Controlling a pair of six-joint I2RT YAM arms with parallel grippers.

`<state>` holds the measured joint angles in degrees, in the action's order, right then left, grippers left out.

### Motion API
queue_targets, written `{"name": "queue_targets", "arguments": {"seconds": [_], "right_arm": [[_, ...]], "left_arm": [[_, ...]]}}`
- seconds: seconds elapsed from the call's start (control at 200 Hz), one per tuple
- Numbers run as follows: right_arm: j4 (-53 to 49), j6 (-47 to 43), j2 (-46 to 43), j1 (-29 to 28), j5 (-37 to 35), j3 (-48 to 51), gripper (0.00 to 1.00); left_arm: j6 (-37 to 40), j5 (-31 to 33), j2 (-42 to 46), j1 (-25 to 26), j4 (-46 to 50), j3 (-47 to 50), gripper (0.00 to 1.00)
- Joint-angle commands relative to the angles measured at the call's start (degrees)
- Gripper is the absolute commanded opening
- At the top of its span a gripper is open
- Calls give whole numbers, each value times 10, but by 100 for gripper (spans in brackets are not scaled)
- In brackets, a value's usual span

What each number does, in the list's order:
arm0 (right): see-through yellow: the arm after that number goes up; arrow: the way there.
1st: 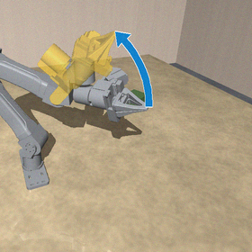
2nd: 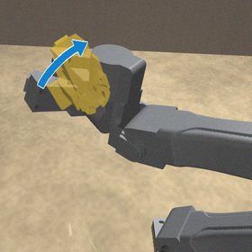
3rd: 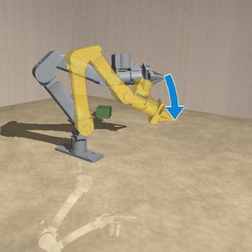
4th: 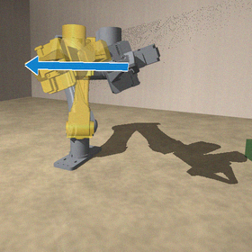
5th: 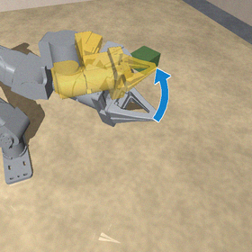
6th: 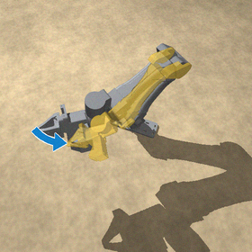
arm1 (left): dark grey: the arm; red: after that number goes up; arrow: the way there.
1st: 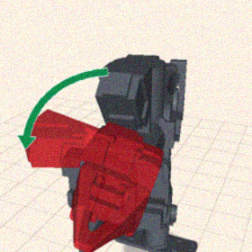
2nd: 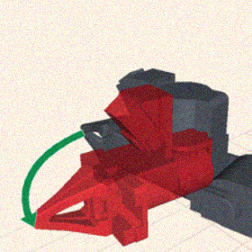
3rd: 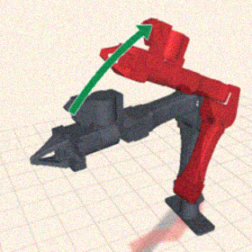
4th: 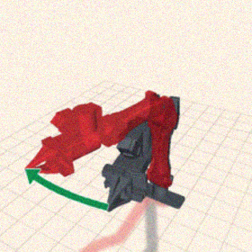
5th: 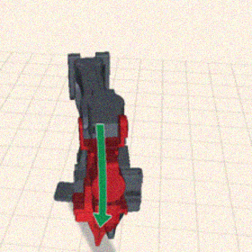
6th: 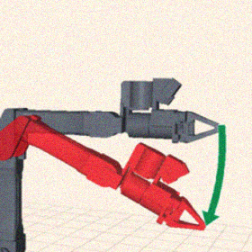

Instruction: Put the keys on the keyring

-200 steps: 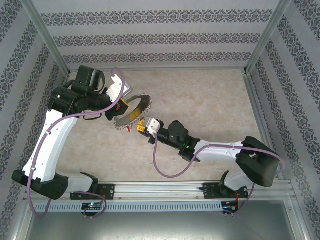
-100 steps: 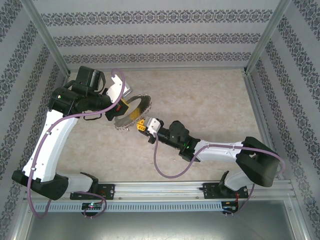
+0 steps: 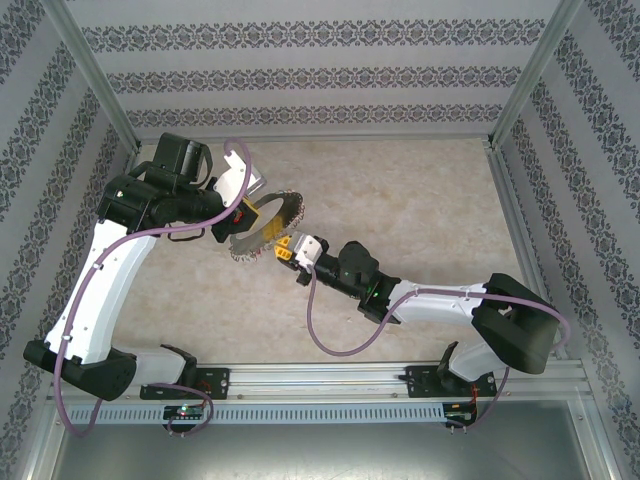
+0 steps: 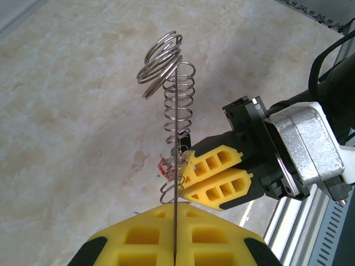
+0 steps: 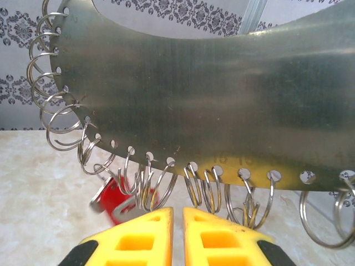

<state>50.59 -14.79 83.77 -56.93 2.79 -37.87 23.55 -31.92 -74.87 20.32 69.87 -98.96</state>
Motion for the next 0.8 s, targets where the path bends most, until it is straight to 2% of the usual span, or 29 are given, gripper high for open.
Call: {"name": "queue_targets", "arguments": {"seconds": [0.0,0.794], "right_arm": [[9,-11,-10,-9,-12,2,13],[4,-7,-1,-9,-13,-3,18]], "left_arm": [[-10,-16,13,9,-26,0,0],[-8,-16,14,10,-30,-2,0]]}}
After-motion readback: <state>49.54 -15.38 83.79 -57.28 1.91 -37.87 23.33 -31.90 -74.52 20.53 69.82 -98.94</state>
